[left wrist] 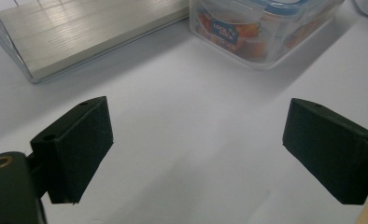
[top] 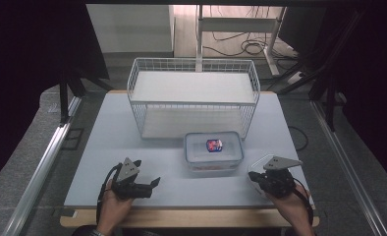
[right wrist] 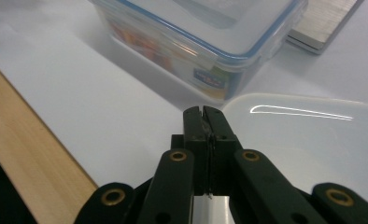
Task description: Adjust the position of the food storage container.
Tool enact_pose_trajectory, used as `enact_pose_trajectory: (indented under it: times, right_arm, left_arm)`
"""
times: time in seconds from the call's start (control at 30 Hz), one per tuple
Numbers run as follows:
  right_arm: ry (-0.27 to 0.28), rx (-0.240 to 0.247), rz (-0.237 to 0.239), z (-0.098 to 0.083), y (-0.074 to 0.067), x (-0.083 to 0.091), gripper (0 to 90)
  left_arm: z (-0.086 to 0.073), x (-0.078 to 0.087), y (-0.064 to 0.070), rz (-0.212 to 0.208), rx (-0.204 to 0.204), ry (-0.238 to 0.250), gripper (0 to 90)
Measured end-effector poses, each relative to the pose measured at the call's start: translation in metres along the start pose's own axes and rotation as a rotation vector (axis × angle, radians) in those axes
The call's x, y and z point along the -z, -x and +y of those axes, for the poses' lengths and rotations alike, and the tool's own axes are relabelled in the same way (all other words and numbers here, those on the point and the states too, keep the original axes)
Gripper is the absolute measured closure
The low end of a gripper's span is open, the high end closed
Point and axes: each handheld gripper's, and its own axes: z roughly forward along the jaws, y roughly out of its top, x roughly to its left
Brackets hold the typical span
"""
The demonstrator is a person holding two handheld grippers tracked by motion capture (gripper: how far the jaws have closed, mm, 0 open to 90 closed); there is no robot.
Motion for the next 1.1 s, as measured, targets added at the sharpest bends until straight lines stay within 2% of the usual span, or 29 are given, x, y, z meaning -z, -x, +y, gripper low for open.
enact_pose_trajectory:
  times: [0.13, 0.2, 0.3, 0.37, 0.5, 0.77, 0.9, 1.1]
  right_arm:
    - [0.006, -0.002, -0.024, 0.003, 0.004, 0.0, 89.2]
    - [0.005, -0.009, -0.021, 0.004, 0.005, -0.001, 89.1]
    - [-0.007, 0.004, 0.016, 0.004, 0.003, -0.004, 89.0]
    - [-0.018, 0.019, 0.008, 0.005, 0.0, -0.006, 89.2]
    - [-0.015, 0.0, 0.007, 0.006, 0.003, -0.007, 89.4]
    - [-0.022, -0.008, -0.043, 0.013, 0.015, -0.013, 89.4]
    - [-0.021, -0.023, -0.065, 0.016, 0.023, -0.016, 89.4]
    - [-0.023, -0.038, -0.096, 0.021, 0.035, -0.02, 89.4]
  left_arm:
    - [0.0, -0.001, 0.0, 0.003, -0.01, -0.007, 8.2]
    - [0.0, -0.001, 0.0, 0.0, -0.01, -0.009, 8.1]
    - [-0.001, -0.002, 0.001, -0.003, -0.011, -0.018, 7.8]
    - [0.0, -0.002, 0.001, -0.007, -0.009, -0.018, 7.7]
    - [0.0, -0.002, 0.001, -0.007, -0.011, -0.019, 7.8]
    - [0.0, -0.004, 0.002, -0.016, -0.008, -0.033, 7.9]
    - [0.0, -0.006, 0.002, -0.043, 0.024, -0.051, 7.9]
    - [0.001, -0.006, 0.003, -0.052, 0.049, -0.063, 7.8]
